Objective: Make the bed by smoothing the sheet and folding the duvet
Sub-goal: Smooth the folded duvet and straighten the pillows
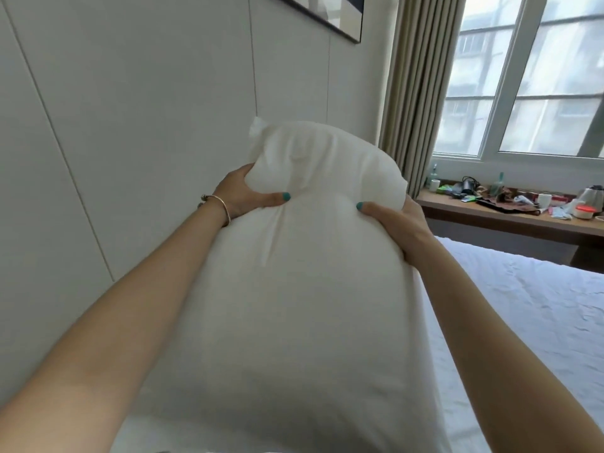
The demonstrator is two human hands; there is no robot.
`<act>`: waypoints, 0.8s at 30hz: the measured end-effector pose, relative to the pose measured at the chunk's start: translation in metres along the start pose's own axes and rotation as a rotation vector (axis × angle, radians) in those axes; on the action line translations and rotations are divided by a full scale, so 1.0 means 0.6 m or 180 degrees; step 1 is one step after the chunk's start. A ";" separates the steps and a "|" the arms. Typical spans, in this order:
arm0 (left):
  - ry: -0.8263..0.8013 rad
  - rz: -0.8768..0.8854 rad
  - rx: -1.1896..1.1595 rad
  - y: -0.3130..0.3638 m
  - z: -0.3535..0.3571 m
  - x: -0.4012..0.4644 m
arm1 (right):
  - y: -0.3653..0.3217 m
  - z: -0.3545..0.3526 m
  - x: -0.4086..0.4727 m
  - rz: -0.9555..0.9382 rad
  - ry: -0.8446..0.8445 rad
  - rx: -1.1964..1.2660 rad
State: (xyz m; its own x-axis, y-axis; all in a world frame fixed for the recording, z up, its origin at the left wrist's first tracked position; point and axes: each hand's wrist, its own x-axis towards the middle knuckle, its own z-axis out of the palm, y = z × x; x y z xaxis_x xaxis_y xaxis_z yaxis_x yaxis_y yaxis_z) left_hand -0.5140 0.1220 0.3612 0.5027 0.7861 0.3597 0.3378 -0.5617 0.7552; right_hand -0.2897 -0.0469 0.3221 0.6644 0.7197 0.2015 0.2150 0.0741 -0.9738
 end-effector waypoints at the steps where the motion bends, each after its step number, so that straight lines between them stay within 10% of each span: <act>1: 0.0008 0.0011 0.0048 -0.011 -0.026 0.020 | -0.011 0.032 0.017 -0.0009 -0.0007 0.0039; 11: -0.0684 0.0064 0.1479 -0.124 -0.208 0.299 | -0.052 0.308 0.150 0.0420 0.0465 -0.0051; 19: -0.1554 -0.1605 0.1550 -0.535 0.042 0.344 | 0.260 0.467 0.128 0.2022 0.0105 -0.1026; 24: -0.1513 -0.1811 0.1623 -0.598 0.064 0.331 | 0.289 0.472 0.157 0.2051 -0.0277 -0.1558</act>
State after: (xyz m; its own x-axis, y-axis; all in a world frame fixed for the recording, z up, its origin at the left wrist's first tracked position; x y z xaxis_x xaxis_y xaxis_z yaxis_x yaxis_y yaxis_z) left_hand -0.5047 0.4697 0.1406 0.3895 0.8541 -0.3447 0.8915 -0.2555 0.3742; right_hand -0.3923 0.2291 0.1424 0.7107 0.5707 -0.4112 0.1113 -0.6685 -0.7353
